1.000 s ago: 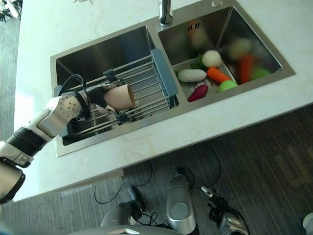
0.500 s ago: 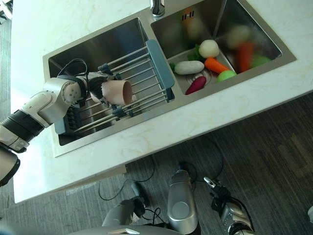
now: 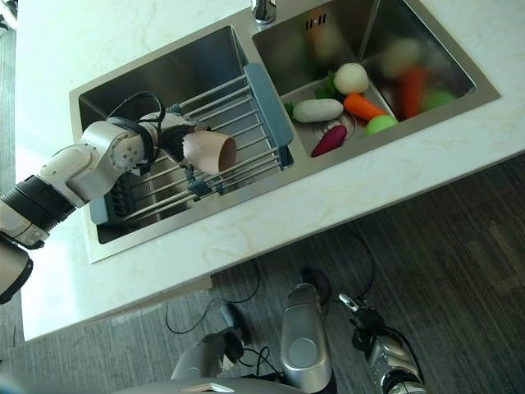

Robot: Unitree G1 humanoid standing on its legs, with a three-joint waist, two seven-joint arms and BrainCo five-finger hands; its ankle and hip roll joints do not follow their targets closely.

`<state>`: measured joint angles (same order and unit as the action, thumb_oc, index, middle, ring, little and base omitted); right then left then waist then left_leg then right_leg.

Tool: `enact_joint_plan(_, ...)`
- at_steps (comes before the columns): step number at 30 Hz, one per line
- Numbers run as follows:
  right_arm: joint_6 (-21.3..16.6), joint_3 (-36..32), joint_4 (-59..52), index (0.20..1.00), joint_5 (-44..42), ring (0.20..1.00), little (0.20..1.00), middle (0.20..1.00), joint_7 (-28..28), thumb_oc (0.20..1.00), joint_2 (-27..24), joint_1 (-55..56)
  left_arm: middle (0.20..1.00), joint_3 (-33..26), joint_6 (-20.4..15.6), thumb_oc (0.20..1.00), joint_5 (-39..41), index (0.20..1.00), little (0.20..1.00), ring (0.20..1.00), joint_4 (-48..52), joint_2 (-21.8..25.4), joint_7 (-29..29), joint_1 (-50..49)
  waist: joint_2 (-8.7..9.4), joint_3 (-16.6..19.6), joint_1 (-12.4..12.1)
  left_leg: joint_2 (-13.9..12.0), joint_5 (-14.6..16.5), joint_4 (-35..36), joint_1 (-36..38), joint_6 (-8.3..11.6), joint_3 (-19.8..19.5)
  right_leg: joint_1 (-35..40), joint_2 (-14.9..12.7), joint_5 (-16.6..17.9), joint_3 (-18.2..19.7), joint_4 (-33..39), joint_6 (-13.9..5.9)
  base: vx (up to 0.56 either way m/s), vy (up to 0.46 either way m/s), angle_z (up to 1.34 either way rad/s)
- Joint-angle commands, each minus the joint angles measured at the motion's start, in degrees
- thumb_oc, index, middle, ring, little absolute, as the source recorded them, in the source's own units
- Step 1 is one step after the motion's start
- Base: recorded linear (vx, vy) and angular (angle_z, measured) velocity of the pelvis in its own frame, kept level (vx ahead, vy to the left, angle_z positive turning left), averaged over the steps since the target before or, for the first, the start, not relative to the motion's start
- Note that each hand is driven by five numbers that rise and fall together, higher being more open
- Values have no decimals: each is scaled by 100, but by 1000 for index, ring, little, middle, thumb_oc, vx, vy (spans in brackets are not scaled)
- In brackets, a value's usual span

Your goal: Place the dishes in the dishwasher.

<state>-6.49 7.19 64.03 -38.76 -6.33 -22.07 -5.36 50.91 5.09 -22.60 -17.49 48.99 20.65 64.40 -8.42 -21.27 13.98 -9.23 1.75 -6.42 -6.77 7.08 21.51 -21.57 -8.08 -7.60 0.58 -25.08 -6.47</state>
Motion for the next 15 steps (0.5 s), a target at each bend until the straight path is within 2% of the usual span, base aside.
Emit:
enact_joint_plan(1,-141,38,-65,1000,-94,1000,1000,1000,65,1000,-24,80,200,-52,-203,200,265,200,200,200,218,97,-169,-303,201,104,42,-87,700,-1077,-417,-27,-459,279,-179,346,-149,789,-346,0,0,0)
enact_joint_plan(6,-172,28,-86,1000,-60,1000,1000,1000,64,1000,9,155,200,-291,-372,200,487,200,200,200,274,180,-759,-470,225,164,6,-96,704,-1077,-380,-28,-454,330,-199,331,-189,789,-339,0,0,0)
enact_joint_plan(9,-188,-11,-76,1000,-4,1000,1000,1000,74,1000,52,243,200,-570,-550,200,697,200,200,200,320,281,-1405,-638,254,250,-37,-117,702,-1077,-318,-22,-442,411,-212,311,-236,789,-330,6,4,1)
enact_joint_plan(11,-243,-49,-36,1000,62,1000,1000,1000,88,1000,115,394,200,-941,-674,200,850,200,200,200,420,368,-2081,-863,292,372,-85,-130,712,-1077,-237,-23,-448,519,-224,281,-291,789,-318,42,22,5)
enact_joint_plan(13,-295,-132,46,1000,231,1000,1000,1000,101,1000,221,611,200,-1691,-921,200,978,200,200,200,480,442,-2969,-1364,362,624,-204,-139,743,-1077,-74,-33,-460,758,-256,230,-382,789,-315,138,45,9)
enact_joint_plan(15,-282,-192,85,1000,299,1000,1000,1000,140,1000,273,739,200,-2126,-1060,200,1009,200,200,200,510,399,-3361,-1710,397,779,-287,-128,781,-1077,8,-51,-484,891,-286,204,-442,789,-323,129,18,27)
